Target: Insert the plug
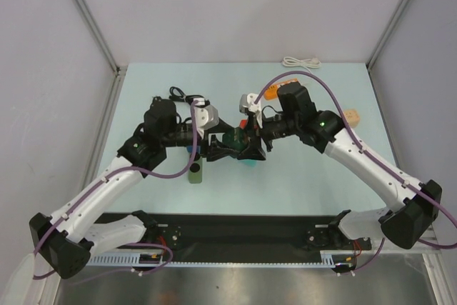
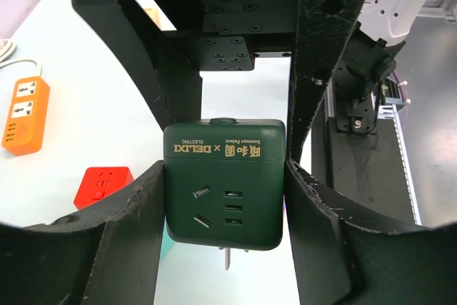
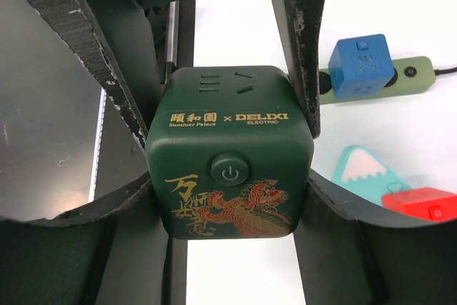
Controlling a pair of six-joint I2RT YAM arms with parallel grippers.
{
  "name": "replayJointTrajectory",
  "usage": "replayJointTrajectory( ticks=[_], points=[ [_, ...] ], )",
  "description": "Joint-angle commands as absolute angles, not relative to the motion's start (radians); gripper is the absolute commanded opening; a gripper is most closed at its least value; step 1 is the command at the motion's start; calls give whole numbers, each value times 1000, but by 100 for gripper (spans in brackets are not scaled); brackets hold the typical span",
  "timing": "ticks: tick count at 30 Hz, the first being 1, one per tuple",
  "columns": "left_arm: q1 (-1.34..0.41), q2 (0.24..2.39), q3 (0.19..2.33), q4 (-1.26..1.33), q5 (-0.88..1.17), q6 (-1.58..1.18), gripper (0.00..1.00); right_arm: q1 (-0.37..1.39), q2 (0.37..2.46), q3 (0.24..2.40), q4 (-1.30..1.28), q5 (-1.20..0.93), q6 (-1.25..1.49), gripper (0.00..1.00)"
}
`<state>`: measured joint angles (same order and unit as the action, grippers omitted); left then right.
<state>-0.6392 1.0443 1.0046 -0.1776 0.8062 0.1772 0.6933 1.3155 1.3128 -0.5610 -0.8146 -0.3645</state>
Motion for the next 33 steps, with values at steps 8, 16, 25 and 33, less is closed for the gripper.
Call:
replayJointTrajectory(
  ticks=[8, 16, 25, 33],
  points=[
    [-664, 999, 959, -69, 801, 206, 14, 693, 1331, 1305, -371, -801, -242, 4],
    [-664, 983, 982, -106, 614, 118, 91, 623, 1243, 1215, -353, -761, -322, 0],
    [-661, 1035, 1043, -196, 540, 14, 96, 492, 1261, 1178, -516, -648, -495, 0],
    [-568, 1078, 1095, -356, 460, -181, 55, 502, 1393, 1167, -569, -572, -712, 0]
  ],
)
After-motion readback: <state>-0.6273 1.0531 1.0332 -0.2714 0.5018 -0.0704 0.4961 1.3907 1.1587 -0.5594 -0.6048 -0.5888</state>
